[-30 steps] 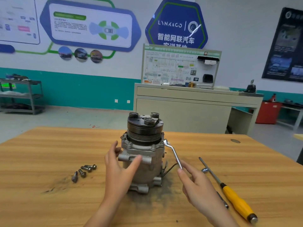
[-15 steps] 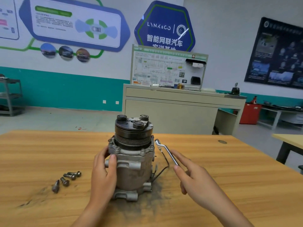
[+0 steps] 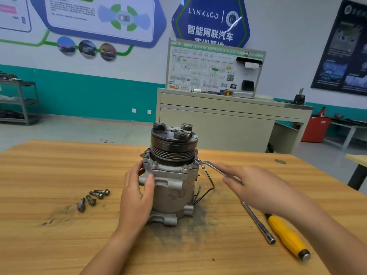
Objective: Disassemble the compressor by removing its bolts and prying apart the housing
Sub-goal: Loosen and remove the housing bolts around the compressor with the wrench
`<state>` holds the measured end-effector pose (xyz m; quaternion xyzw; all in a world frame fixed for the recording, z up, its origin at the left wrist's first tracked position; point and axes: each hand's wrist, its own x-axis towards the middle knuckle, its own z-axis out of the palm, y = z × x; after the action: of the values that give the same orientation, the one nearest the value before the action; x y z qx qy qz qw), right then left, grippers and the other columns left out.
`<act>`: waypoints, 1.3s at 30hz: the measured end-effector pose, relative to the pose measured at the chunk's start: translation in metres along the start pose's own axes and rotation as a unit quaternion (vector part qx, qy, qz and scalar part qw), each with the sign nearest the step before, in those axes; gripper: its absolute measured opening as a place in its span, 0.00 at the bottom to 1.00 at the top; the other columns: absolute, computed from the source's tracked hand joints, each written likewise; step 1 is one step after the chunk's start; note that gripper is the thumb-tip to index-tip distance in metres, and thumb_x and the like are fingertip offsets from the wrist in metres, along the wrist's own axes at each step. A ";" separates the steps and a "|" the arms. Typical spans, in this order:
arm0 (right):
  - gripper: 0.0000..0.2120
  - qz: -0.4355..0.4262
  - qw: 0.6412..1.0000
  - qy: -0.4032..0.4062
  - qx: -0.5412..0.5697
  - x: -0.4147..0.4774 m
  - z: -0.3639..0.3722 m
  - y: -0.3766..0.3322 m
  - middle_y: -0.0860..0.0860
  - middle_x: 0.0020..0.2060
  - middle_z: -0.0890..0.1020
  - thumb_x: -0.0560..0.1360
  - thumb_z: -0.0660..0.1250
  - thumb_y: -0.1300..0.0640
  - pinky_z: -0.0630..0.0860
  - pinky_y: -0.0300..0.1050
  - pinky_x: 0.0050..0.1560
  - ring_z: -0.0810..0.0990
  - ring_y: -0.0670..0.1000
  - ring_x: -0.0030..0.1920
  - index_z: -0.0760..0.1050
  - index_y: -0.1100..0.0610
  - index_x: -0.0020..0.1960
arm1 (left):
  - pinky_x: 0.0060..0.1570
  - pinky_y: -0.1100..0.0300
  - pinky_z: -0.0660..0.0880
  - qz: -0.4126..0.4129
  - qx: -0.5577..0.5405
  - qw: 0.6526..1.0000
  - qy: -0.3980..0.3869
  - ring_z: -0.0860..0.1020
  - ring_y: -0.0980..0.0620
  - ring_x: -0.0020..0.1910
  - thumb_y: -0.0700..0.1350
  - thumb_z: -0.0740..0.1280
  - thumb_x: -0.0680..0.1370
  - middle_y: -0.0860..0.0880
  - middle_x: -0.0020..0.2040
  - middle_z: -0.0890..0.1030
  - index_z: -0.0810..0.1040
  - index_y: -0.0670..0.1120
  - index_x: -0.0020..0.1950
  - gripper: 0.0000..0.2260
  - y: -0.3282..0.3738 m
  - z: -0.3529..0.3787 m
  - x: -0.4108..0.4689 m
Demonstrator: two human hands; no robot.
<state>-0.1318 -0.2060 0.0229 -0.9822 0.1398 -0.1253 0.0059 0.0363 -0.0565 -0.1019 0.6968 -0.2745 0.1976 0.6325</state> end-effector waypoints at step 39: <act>0.17 -0.136 0.939 0.298 -0.101 0.053 -0.004 0.038 0.54 0.26 0.78 0.76 0.65 0.60 0.71 0.46 0.23 0.76 0.55 0.23 0.73 0.61 0.64 | 0.62 0.59 0.67 -0.042 -0.029 0.998 -0.027 0.70 0.64 0.61 0.48 0.63 0.77 0.62 0.62 0.71 0.66 0.53 0.69 0.20 0.005 -0.004 -0.002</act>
<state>-0.0939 -0.2566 0.0385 -0.9047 0.0122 -0.3974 -0.1528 0.0322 -0.0525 -0.0988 0.6940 -0.2677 0.1439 0.6527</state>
